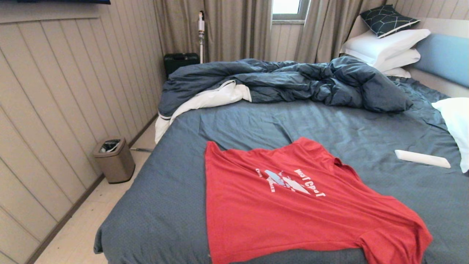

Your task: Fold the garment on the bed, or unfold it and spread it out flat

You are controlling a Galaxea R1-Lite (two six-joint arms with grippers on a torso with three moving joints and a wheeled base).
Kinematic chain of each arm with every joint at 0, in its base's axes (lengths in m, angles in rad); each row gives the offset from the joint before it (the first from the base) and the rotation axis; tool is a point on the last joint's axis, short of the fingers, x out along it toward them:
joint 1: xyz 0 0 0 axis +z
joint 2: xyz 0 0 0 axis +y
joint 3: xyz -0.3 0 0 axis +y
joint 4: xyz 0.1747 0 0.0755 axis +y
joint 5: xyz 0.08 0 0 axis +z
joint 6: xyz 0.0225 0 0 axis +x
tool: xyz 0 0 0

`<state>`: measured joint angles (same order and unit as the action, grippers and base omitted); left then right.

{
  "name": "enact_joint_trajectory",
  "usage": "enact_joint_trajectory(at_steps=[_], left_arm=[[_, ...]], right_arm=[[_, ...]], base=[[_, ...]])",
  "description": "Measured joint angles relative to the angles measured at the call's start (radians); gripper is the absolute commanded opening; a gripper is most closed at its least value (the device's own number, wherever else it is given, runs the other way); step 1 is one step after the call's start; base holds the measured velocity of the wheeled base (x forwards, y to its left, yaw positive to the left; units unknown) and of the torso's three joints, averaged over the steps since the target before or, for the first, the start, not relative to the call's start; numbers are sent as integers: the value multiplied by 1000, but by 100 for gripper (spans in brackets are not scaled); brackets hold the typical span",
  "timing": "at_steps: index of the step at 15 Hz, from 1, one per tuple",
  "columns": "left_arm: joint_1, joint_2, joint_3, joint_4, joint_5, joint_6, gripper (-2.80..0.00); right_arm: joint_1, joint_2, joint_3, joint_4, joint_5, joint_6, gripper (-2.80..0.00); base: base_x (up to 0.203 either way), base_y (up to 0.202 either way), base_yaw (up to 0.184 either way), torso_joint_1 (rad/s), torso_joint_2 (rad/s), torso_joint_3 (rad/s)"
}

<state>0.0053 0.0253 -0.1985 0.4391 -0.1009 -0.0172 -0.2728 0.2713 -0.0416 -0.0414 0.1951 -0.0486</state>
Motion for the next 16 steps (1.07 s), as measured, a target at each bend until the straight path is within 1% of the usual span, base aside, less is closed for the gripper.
enact_joint_trajectory(at_steps=[1,3,4,5,6,7,8,9,10,13,14,16], left_arm=[[0,-8,0,5,14,0,-280],[1,-18,3,4,66,-9,-280],[1,-21,14,-38,66,-11,-280],[2,-23,34,-103,46,-14,-280],[2,-24,60,-197,0,-16,-280],[2,-23,88,-271,-68,-30,-280],[2,-23,102,-328,-140,-63,-280],[2,-23,114,-345,-167,-88,-280],[2,-24,120,-353,-149,-96,-280],[2,-24,157,-397,60,-38,-280],[2,-25,169,-417,94,-30,-280],[2,-25,189,-479,110,-24,-280]], right_arm=[[0,0,0,-2,-6,10,-280],[0,0,12,-44,-61,42,-280],[0,0,24,-90,-84,62,-280],[0,0,33,-122,-90,78,-280],[0,0,38,-127,-91,78,-280],[0,0,40,-128,-95,74,-280],[0,0,40,-130,-113,71,-280],[0,0,41,-130,-133,72,-280],[0,0,41,-128,-137,69,-280],[0,0,42,-135,-86,18,-280],[0,0,42,-155,-82,6,-280],[0,0,42,-200,-74,-34,-280]], base=[[0,0,0,0,0,0],[0,0,0,0,0,0],[0,0,0,0,0,0],[0,0,0,0,0,0],[0,0,0,0,0,0],[0,0,0,0,0,0],[0,0,0,0,0,0],[0,0,0,0,0,0],[0,0,0,0,0,0],[0,0,0,0,0,0],[0,0,0,0,0,0],[0,0,0,0,0,0]])
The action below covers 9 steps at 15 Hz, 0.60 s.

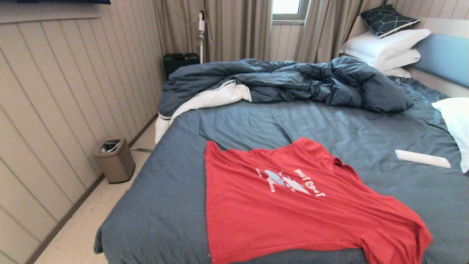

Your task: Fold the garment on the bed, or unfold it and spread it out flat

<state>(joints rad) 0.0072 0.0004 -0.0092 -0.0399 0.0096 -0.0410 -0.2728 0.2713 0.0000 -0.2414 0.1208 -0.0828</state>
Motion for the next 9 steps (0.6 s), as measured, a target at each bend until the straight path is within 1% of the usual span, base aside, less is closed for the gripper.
enact_joint_trajectory(at_steps=[2,3,5,7,9], left_arm=[[0,0,6,-51,-8,20,-280],[0,0,9,-51,-8,24,-280],[0,0,9,-59,-8,23,-280],[0,0,9,-60,-8,23,-280],[0,0,9,-60,-9,23,-280]], right_arm=[[0,0,0,2,55,-62,-280],[1,0,0,15,79,-81,-280],[1,0,0,77,111,-84,-280],[0,0,0,77,117,-83,-280],[1,0,0,69,145,-87,-280]], base=[[0,0,0,0,0,0],[0,0,0,0,0,0],[0,0,0,0,0,0],[0,0,0,0,0,0],[0,0,0,0,0,0]])
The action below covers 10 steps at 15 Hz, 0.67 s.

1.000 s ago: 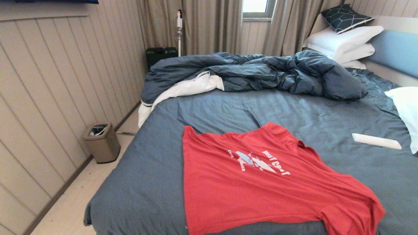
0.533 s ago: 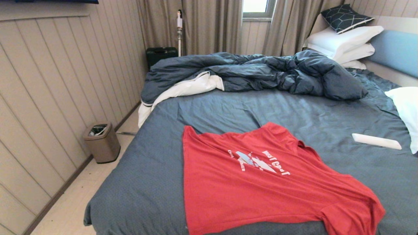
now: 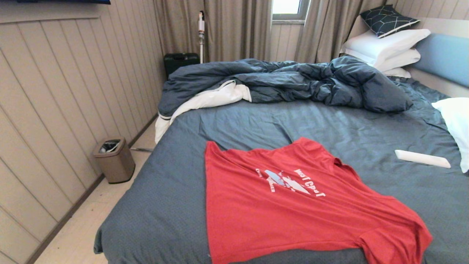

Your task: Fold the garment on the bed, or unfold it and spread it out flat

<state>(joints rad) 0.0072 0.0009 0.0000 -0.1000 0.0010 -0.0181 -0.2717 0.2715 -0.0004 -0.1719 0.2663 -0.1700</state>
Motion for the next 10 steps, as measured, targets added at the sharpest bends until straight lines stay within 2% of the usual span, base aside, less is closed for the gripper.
enact_joint_trajectory(at_steps=[3,5,7,10], left_arm=[[0,0,0,0,0,0,-280],[0,0,0,-2,0,-1,-280],[0,0,0,-2,0,-1,-280],[0,0,0,-3,0,3,-280]], right_arm=[[14,2,-10,29,138,-8,-280],[94,9,-32,109,173,-12,-280],[156,6,-44,149,103,-10,-280],[197,-25,-26,130,-158,-1,-280]], base=[[0,0,0,0,0,0],[0,0,0,0,0,0],[0,0,0,0,0,0],[0,0,0,0,0,0]])
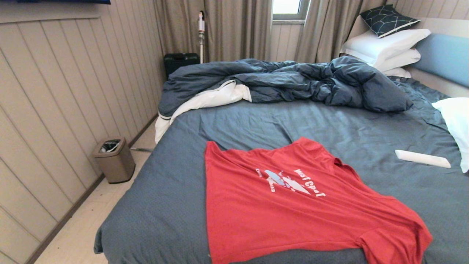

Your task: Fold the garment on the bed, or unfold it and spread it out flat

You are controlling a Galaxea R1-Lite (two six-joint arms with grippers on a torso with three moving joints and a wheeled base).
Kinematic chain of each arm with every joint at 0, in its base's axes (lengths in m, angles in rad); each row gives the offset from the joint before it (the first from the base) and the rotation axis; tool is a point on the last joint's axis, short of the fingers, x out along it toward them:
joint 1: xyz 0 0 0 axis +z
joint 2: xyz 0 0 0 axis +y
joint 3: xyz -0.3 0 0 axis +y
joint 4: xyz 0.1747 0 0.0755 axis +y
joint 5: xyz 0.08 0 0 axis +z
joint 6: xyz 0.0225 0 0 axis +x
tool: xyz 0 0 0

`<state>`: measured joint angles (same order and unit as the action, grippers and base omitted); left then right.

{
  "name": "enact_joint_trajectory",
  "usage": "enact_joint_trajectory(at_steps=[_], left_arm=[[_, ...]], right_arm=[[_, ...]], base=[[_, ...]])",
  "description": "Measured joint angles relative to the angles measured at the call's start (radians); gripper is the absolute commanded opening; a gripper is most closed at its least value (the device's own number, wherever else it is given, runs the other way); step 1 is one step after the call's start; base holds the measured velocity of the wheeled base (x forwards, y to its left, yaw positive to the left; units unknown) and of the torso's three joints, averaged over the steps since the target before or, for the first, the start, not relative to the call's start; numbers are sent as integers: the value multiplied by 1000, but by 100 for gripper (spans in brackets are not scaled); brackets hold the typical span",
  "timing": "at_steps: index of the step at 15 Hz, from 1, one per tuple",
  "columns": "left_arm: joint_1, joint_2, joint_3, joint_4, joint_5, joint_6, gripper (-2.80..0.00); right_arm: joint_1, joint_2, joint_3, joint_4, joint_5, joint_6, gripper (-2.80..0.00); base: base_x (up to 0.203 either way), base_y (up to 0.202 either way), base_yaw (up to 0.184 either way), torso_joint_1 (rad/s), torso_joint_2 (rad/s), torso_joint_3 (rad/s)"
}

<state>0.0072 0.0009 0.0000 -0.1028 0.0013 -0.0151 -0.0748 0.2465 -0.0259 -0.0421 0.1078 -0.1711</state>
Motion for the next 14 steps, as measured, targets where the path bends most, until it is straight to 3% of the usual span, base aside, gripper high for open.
enact_joint_trajectory(at_steps=[1,2,7,14], left_arm=[[0,0,0,0,0,8,-280],[0,0,0,0,0,12,-280],[0,0,0,-1,0,-22,-280],[-1,0,0,-1,1,-32,-280]], right_arm=[[18,-36,6,-1,-82,-2,-280],[31,-83,11,-2,-112,-2,-280],[75,-219,24,32,-119,148,-280],[76,-242,26,38,-121,155,-280]], base=[[0,0,0,0,0,0],[0,0,0,0,0,0],[0,0,0,0,0,0],[0,0,0,0,0,0]])
